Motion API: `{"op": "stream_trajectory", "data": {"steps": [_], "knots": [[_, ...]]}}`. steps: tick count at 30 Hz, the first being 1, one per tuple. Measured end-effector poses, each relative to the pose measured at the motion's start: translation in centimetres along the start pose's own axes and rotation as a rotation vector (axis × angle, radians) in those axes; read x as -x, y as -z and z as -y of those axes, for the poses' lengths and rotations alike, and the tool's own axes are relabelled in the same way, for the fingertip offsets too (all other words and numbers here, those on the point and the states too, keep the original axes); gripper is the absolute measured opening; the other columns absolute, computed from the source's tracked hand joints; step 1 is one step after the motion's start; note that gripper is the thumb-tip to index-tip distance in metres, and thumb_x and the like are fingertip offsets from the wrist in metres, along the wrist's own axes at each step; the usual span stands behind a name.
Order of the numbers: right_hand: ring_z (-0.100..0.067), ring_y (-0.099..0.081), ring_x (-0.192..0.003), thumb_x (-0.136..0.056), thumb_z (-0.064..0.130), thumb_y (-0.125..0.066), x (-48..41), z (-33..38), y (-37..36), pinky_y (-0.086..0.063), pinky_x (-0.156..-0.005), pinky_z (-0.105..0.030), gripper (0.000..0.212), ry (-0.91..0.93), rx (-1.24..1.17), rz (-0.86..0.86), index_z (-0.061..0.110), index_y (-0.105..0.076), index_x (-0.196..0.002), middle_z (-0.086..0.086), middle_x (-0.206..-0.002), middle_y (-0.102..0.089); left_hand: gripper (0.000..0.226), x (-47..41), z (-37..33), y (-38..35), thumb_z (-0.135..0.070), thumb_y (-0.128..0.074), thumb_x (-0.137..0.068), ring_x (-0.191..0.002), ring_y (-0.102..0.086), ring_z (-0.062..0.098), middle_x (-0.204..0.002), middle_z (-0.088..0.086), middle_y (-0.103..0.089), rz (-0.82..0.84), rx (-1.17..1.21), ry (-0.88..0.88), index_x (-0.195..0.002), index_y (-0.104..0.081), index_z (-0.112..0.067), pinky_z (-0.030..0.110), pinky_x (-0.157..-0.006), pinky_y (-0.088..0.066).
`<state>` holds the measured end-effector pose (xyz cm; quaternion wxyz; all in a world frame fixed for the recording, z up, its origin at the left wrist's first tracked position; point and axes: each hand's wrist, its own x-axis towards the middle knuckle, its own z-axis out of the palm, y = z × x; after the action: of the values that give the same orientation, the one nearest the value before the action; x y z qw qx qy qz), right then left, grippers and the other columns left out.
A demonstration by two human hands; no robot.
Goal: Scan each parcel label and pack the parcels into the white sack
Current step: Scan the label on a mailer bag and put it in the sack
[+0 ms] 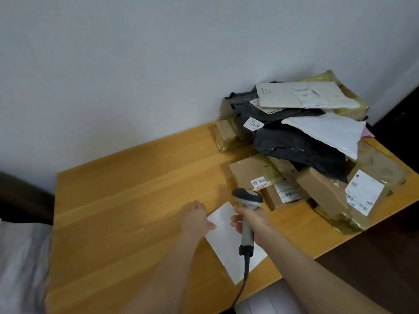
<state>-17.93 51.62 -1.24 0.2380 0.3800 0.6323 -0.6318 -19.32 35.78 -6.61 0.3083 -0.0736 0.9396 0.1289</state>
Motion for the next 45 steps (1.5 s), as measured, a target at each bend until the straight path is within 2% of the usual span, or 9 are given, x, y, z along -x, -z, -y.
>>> {"op": "stream_trajectory", "data": {"steps": [6,13,18,22,28,32,37,42,45], "knots": [[-0.022,-0.062,-0.056,-0.086,0.011,-0.070,-0.6,2.1,-0.6,-0.050,-0.058,-0.030,0.012,0.015,-0.025,0.072,0.000,-0.065,-0.090,-0.017,-0.073,-0.067,0.020,-0.3,0.2,1.0,-0.026,-0.064,-0.086,-0.093,-0.064,0.020,-0.102,0.004,-0.068,-0.024,0.055,0.027,-0.100,-0.066,-0.013,0.030,-0.071,-0.049],[-0.019,-0.060,-0.050,-0.087,0.012,-0.070,1.8,6.8,-1.7,-0.047,-0.049,-0.026,0.014,0.121,-0.095,0.198,-0.001,-0.064,-0.087,-0.014,-0.067,-0.066,0.006,2.0,2.5,10.6,-0.027,-0.067,-0.084,-0.084,-0.059,0.016,-0.087,-0.006,-0.063,-0.441,0.430,0.036,-0.086,-0.061,-0.025,0.025,-0.062,-0.039],[-0.020,-0.056,-0.054,-0.085,0.021,-0.074,4.4,10.2,-1.9,-0.046,-0.054,-0.030,0.022,0.164,-0.184,0.300,0.003,-0.062,-0.085,-0.013,-0.074,-0.063,0.026,6.1,2.1,15.3,-0.012,-0.077,-0.071,-0.064,-0.052,0.003,-0.064,-0.017,-0.057,-0.684,0.618,-0.042,-0.065,-0.060,-0.031,0.015,-0.057,-0.033],[-0.024,-0.061,-0.064,-0.083,0.025,-0.075,5.5,12.7,-1.7,-0.048,-0.059,-0.032,0.027,0.125,-0.204,0.357,0.003,-0.062,-0.091,-0.017,-0.083,-0.067,0.027,8.3,1.4,16.8,-0.001,-0.078,-0.066,-0.074,-0.056,0.002,-0.071,-0.013,-0.060,-0.781,0.666,-0.176,-0.067,-0.064,-0.024,0.005,-0.068,-0.037],[-0.021,-0.053,-0.056,-0.079,-0.007,-0.070,6.5,14.5,-1.7,-0.044,-0.052,-0.029,0.014,0.196,-0.068,0.256,-0.002,-0.059,-0.086,-0.015,-0.070,-0.060,0.030,10.3,1.0,18.1,0.003,-0.075,-0.067,-0.091,-0.058,0.009,-0.095,-0.007,-0.061,-0.630,0.698,-0.203,-0.067,-0.067,-0.025,0.018,-0.082,-0.042],[-0.021,-0.054,-0.060,-0.078,-0.008,-0.070,6.6,15.0,-1.7,-0.048,-0.059,-0.031,0.016,0.293,-0.020,0.155,0.002,-0.057,-0.076,-0.013,-0.069,-0.059,0.022,10.5,0.8,18.5,-0.004,-0.061,-0.086,-0.092,-0.063,0.014,-0.112,-0.001,-0.064,-0.529,1.077,-0.161,-0.099,-0.068,-0.019,0.025,-0.083,-0.052],[-0.027,-0.059,-0.076,-0.078,-0.004,-0.073,6.5,15.2,-1.0,-0.052,-0.078,-0.041,0.018,0.412,0.080,0.142,0.004,-0.057,-0.078,-0.013,-0.076,-0.060,0.030,9.9,-0.2,19.5,-0.032,-0.064,-0.089,-0.082,-0.065,0.011,-0.099,-0.002,-0.070,-0.392,1.211,0.015,-0.116,-0.062,-0.018,0.025,-0.065,-0.054],[-0.022,-0.058,-0.068,-0.078,-0.006,-0.072,6.6,14.8,0.0,-0.051,-0.068,-0.035,0.016,0.481,0.069,0.190,0.002,-0.061,-0.087,-0.011,-0.075,-0.061,0.024,9.2,-0.2,19.0,-0.020,-0.072,-0.085,-0.071,-0.070,0.012,-0.084,0.002,-0.076,-0.279,1.255,0.017,-0.106,-0.070,-0.009,0.027,-0.065,-0.057],[-0.021,-0.054,-0.066,-0.079,0.003,-0.073,6.8,14.5,0.5,-0.049,-0.067,-0.036,0.015,0.485,0.049,0.191,0.008,-0.059,-0.078,-0.009,-0.070,-0.059,0.025,8.8,-0.2,18.5,-0.013,-0.071,-0.085,-0.076,-0.071,0.019,-0.091,0.009,-0.075,-0.385,1.313,0.035,-0.108,-0.068,-0.004,0.030,-0.067,-0.058]]}}
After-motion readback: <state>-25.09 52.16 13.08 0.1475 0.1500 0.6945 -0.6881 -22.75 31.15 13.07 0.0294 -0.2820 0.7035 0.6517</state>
